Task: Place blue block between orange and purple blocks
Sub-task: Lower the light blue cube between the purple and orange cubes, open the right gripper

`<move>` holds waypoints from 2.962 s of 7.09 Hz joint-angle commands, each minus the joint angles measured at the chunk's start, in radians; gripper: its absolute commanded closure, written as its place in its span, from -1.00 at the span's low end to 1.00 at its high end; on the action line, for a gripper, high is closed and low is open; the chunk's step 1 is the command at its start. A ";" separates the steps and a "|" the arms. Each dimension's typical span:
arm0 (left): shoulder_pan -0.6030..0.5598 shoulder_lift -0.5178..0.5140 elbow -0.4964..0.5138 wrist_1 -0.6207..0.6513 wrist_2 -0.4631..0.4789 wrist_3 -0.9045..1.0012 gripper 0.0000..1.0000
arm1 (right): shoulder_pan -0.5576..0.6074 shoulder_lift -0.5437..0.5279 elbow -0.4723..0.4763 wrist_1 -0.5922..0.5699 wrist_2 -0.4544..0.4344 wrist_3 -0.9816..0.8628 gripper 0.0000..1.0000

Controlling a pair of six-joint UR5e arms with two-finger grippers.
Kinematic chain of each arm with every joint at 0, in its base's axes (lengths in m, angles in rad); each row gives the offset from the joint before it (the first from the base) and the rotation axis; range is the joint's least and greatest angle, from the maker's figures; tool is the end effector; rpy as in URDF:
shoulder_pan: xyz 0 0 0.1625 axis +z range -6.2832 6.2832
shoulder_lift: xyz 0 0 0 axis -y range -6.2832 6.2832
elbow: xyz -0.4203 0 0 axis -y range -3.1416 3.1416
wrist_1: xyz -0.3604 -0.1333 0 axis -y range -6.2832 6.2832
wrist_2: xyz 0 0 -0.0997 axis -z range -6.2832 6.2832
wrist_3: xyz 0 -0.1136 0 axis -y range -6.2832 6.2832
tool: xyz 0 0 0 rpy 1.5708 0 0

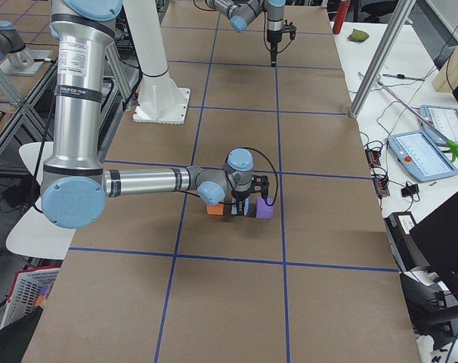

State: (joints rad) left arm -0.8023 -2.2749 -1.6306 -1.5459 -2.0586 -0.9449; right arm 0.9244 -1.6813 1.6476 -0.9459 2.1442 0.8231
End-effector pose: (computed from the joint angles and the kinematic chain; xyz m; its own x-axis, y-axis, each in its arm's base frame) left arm 0.4106 -0.5400 0.2406 0.6599 0.0620 -0.7488 0.0359 0.9929 0.1138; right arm -0.2137 -0.4022 0.6160 0.6988 -0.0222 0.7149 -0.0181 0.9986 0.0487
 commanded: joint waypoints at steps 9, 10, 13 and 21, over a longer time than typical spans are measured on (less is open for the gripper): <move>0.000 0.000 0.000 0.001 0.000 0.000 -1.00 | 0.002 0.002 -0.003 0.001 -0.020 0.005 0.49; 0.002 -0.002 0.000 0.001 0.000 0.000 -1.00 | 0.001 0.003 -0.005 0.001 -0.021 0.005 -0.17; 0.000 -0.002 0.000 0.001 -0.002 -0.002 -1.00 | 0.001 0.003 -0.006 0.003 -0.029 0.005 -1.00; -0.052 0.106 -0.163 0.015 -0.011 0.021 -1.00 | 0.259 -0.077 0.117 -0.019 0.133 -0.156 -1.00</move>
State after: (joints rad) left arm -0.8231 -2.2486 -1.7055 -1.5339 -2.0636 -0.9367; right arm 1.0883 -1.7530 1.7713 -0.9556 2.2022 0.7545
